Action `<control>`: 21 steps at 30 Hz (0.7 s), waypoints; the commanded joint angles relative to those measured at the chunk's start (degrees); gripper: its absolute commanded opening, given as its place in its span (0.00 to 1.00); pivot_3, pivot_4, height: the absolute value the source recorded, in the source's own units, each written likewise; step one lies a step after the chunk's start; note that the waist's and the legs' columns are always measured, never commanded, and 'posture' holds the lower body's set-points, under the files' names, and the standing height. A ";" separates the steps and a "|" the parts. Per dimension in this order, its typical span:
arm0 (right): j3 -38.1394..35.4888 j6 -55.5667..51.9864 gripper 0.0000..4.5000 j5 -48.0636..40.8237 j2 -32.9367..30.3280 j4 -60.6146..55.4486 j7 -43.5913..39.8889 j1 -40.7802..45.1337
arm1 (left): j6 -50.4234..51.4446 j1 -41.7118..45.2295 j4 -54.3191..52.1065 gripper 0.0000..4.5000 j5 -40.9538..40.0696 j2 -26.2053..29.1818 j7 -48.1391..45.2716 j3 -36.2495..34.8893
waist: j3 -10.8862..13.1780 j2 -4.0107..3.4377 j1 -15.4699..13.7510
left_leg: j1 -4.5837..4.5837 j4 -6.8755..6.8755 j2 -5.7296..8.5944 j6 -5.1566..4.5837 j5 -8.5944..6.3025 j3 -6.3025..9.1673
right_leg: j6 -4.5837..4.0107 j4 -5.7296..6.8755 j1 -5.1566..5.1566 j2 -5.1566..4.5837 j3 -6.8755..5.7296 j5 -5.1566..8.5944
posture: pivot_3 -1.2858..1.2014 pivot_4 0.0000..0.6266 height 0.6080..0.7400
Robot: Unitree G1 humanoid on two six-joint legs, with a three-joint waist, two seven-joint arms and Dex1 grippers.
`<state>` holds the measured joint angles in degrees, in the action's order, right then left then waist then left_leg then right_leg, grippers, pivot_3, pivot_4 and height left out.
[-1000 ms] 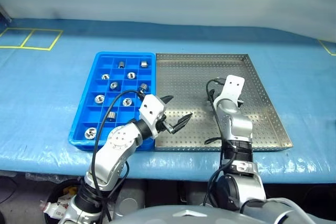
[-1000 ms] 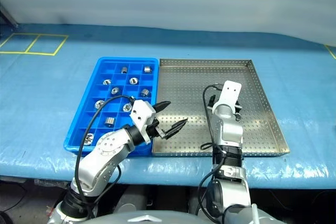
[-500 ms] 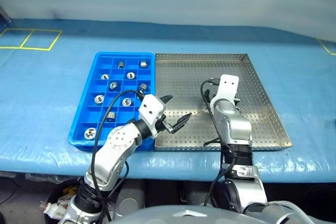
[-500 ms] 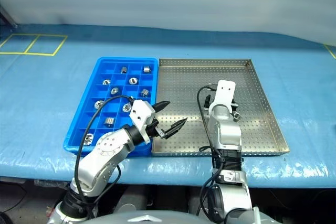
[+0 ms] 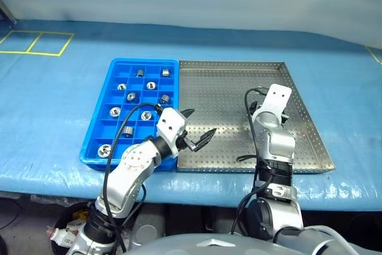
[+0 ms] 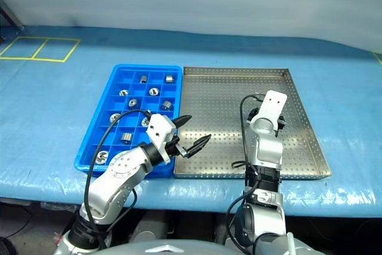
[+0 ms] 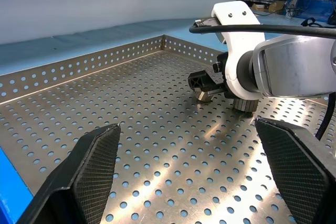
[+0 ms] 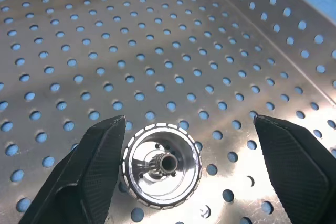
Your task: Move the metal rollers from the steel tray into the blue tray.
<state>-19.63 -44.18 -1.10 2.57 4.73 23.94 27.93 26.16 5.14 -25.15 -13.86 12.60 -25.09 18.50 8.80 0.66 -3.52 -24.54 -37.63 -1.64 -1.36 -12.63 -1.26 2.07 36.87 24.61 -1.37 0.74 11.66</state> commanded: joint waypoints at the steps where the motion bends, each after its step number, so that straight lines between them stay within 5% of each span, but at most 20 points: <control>1: 0.19 0.41 0.78 -1.69 -0.46 0.60 -2.09 1.41 | -0.62 0.29 -1.18 1.00 0.03 -0.23 -0.06 -0.20 | 0.00 0.00 0.04 | 0.00 0.00 0.00 0.00 0.00 0.00 | 0.00 0.00 0.00 0.00 0.01 0.00 | 0.62 0.24 1.00; 7: 1.57 0.87 0.38 -2.04 -0.71 1.09 -3.67 1.00 | -0.71 0.34 -1.07 1.00 0.08 -0.26 -0.07 -0.16 | 0.00 0.00 -0.01 | 0.00 0.00 0.01 0.00 0.00 0.01 | 0.01 -0.01 0.00 -0.01 0.02 0.00 | 0.62 0.24 1.00; 14: 6.60 0.07 0.38 -0.90 -1.60 -2.77 -7.24 0.17 | -0.84 -0.06 -1.21 1.00 0.04 -0.48 0.33 -0.36 | 0.01 -0.02 0.03 | 0.00 0.01 0.00 0.00 0.00 0.01 | 0.00 -0.02 0.01 -0.01 0.02 0.00 | 0.62 0.24 1.00; 21: 23.22 -4.21 0.38 -1.99 -6.69 -14.71 -22.39 -0.88 | -3.33 -1.88 -2.23 1.00 -0.34 -0.91 1.71 -3.32 | 0.05 -0.08 0.11 | -0.01 0.07 -0.02 0.00 0.00 0.03 | -0.01 -0.02 0.06 0.00 0.03 0.01 | 0.62 0.24 1.00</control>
<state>-0.08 -47.36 -2.63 -3.44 -5.04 5.23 26.61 25.10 3.34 -25.15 -13.92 11.81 -23.68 16.69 8.85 0.59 -3.41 -24.55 -37.55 -1.66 -1.36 -12.64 -1.22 2.05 36.85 24.67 -1.37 0.75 11.68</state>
